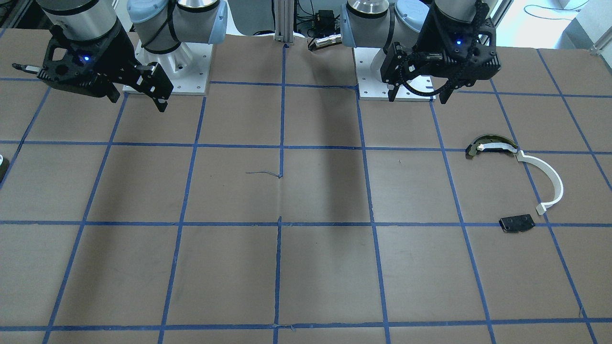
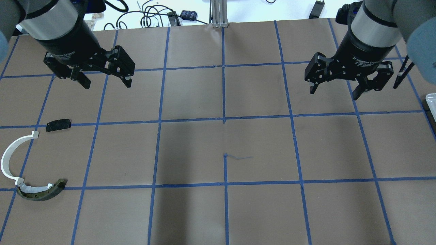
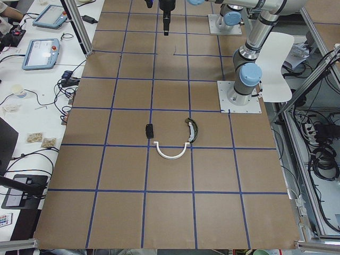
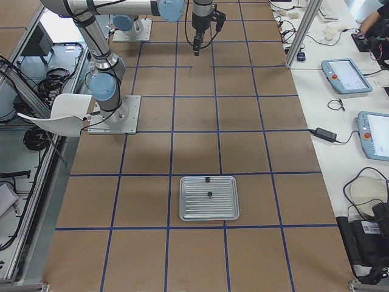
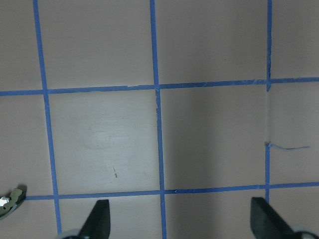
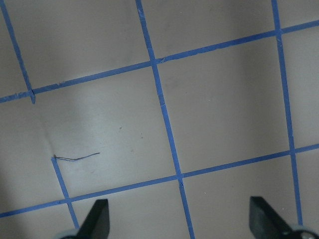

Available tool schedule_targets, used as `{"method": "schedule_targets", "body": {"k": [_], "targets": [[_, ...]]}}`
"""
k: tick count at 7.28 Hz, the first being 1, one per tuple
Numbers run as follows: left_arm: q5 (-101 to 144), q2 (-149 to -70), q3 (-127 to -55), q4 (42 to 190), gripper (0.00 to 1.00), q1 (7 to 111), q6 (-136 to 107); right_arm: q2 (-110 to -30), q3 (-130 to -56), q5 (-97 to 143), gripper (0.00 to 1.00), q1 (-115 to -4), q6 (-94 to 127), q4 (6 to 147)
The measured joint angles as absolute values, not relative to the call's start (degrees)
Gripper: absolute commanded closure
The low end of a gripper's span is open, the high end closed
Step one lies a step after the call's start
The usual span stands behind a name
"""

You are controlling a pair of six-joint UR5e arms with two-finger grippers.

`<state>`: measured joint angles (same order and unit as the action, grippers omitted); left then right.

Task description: Place bearing gear from tray to pile

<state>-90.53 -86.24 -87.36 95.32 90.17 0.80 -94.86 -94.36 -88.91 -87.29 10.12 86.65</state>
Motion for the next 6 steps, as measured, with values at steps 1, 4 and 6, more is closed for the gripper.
{"method": "schedule_targets", "body": {"k": [1, 4, 6], "targets": [[-92.1, -86.0, -87.4, 95.5, 0.0, 90.0, 0.9, -94.7, -94.5, -88.9, 0.0, -85.8, 9.6, 86.6], [-91.6, -86.0, -87.4, 95.5, 0.0, 89.5, 0.9, -94.3, -94.6, -88.9, 0.0, -75.4, -6.4, 86.2], [-90.7, -85.9, -87.5, 95.5, 0.0, 88.9, 0.9, -92.9, -94.6, -88.4, 0.0, -64.4, -23.1, 86.7]]}}
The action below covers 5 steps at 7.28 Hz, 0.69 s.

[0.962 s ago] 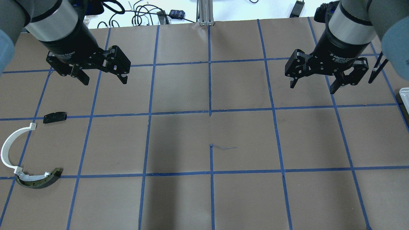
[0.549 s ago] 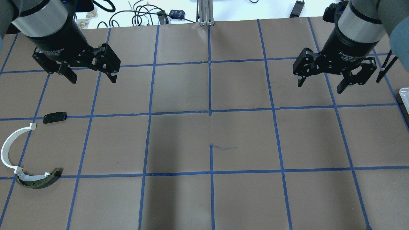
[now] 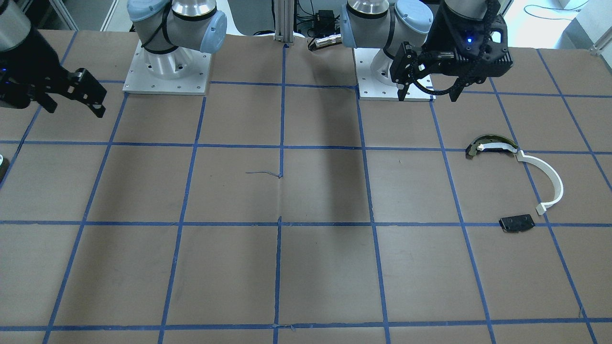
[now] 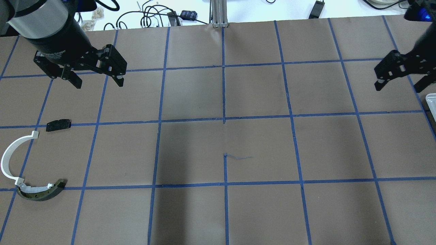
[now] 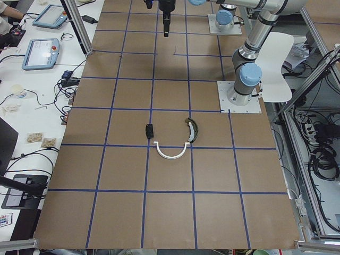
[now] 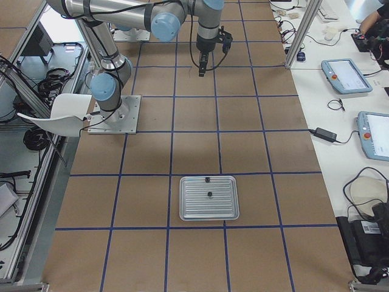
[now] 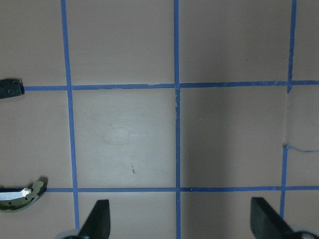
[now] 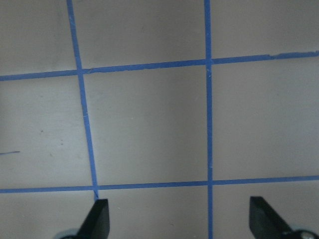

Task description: Place bearing gear from tray to pile

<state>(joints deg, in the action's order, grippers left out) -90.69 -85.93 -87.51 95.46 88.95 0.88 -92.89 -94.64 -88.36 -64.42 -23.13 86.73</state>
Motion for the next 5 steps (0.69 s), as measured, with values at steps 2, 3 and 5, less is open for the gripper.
{"method": "schedule_targets", "body": {"k": [2, 3, 5], "targets": [[-90.8, -85.9, -87.7, 95.3, 0.0, 89.0, 0.7, -89.1, -94.6, -88.3, 0.0, -54.7, -45.2, 90.7], [-90.9, -85.9, -87.7, 95.2, 0.0, 89.0, 0.4, -86.3, -94.6, -88.3, 0.0, -50.1, -59.2, 94.9], [-90.9, -85.7, -87.5, 95.5, 0.0, 88.5, -0.3, -79.4, -94.3, -87.6, 0.0, -42.3, -82.3, 103.8]]}}
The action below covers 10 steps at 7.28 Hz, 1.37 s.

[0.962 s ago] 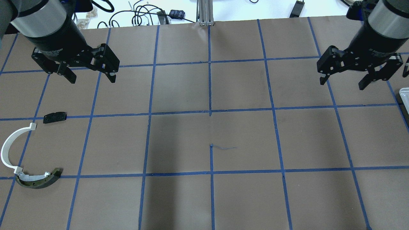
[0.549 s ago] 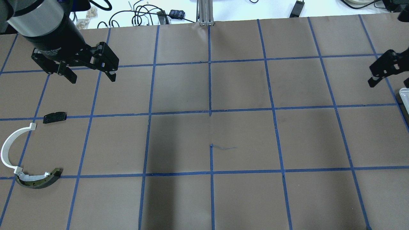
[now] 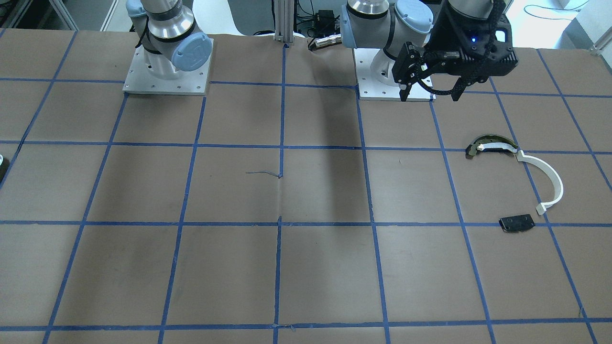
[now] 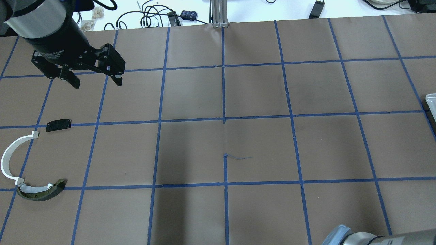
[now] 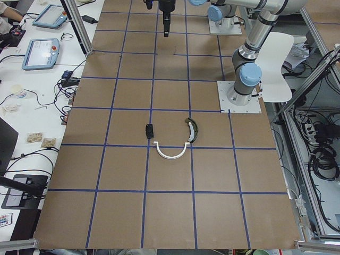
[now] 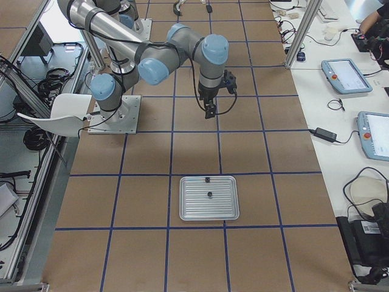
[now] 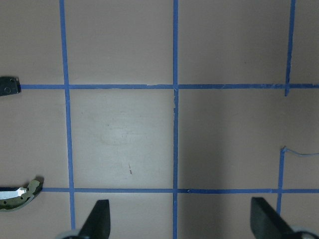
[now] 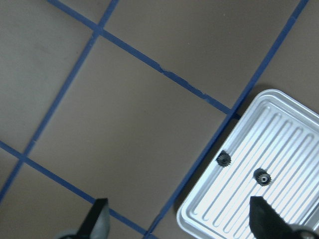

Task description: Place bearing gear from tray to pile

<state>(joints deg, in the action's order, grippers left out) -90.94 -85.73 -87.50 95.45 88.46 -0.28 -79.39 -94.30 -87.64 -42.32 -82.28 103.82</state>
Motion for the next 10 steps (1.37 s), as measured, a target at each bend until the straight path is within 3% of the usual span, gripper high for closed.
{"method": "schedule_targets", "body": {"k": [7, 8, 10], "targets": [[-90.9, -86.0, -87.9, 95.1, 0.0, 88.4, -0.1, -60.4, -93.7, -86.8, 0.0, -38.3, -119.6, 122.1], [-90.8, -86.6, -87.7, 95.2, 0.0, 88.4, -0.4, -59.1, -93.9, -87.0, 0.09, -38.3, -121.2, 122.6], [-90.5, -88.2, -86.0, 96.1, 0.0, 88.4, -1.0, -58.2, -94.3, -87.1, 0.15, -38.4, -122.3, 122.6]]}}
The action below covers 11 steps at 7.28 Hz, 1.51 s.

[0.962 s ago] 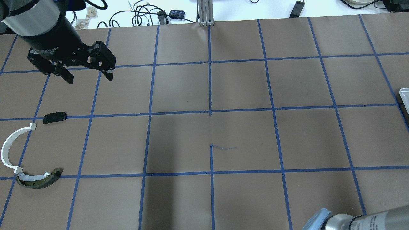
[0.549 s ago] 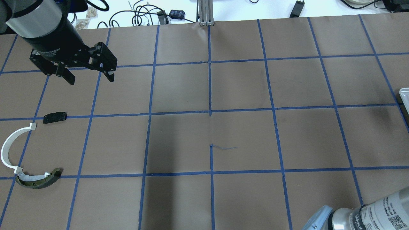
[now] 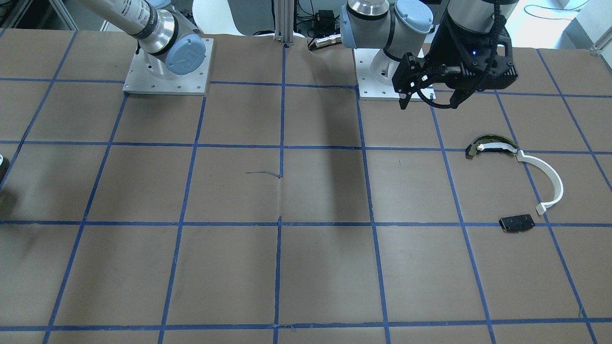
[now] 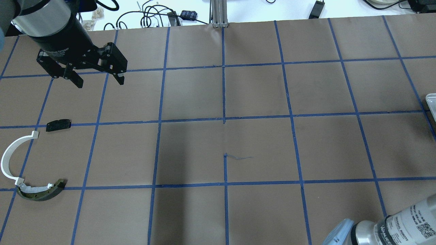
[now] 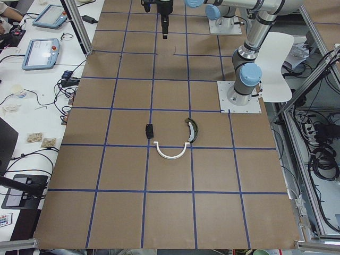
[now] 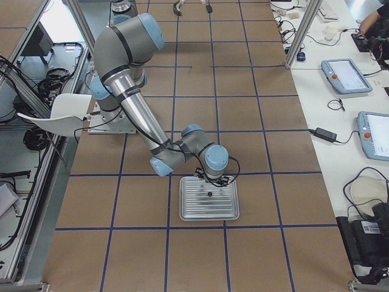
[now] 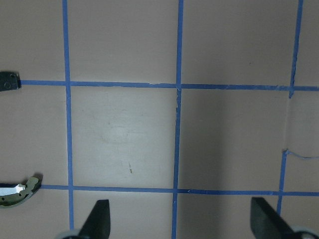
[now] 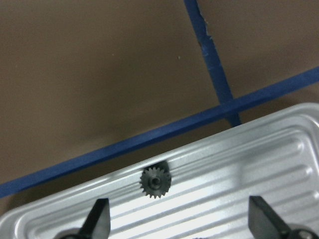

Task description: Place bearing gear from tray to pile

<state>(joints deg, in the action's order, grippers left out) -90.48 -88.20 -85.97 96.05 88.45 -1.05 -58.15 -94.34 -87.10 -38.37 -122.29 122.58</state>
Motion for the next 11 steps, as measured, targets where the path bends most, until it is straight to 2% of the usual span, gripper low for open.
{"method": "schedule_targets", "body": {"k": [1, 4, 5, 6, 7, 9, 11], "targets": [[-90.4, -89.2, -84.4, 97.1, 0.0, 88.4, -1.4, -58.1, -94.4, -87.1, 0.22, -38.4, -122.4, 122.4], [-90.6, -90.7, -82.3, 98.4, 0.0, 88.9, -1.3, -58.0, -94.5, -87.2, 0.22, -38.4, -122.4, 121.8], [-90.7, -90.5, -82.4, 98.2, 0.0, 89.2, -0.9, -57.7, -94.5, -87.2, 0.3, -38.4, -122.4, 121.8], [-90.7, -90.2, -82.5, 98.0, 0.0, 89.5, -0.7, -57.5, -94.5, -87.3, 0.49, -38.4, -122.4, 121.7], [-90.6, -89.9, -82.8, 97.8, 0.0, 89.8, -0.7, -57.3, -94.5, -87.3, 0.73, -38.4, -122.4, 121.7], [-90.6, -89.4, -84.0, 97.7, 0.0, 90.0, -0.7, -57.2, -94.5, -87.9, 1.0, -38.4, -122.5, 121.4], [-90.5, -89.1, -84.4, 97.6, 0.0, 90.1, -0.9, -57.3, -94.5, -88.9, 1.0, -38.4, -122.6, 121.3]]}}
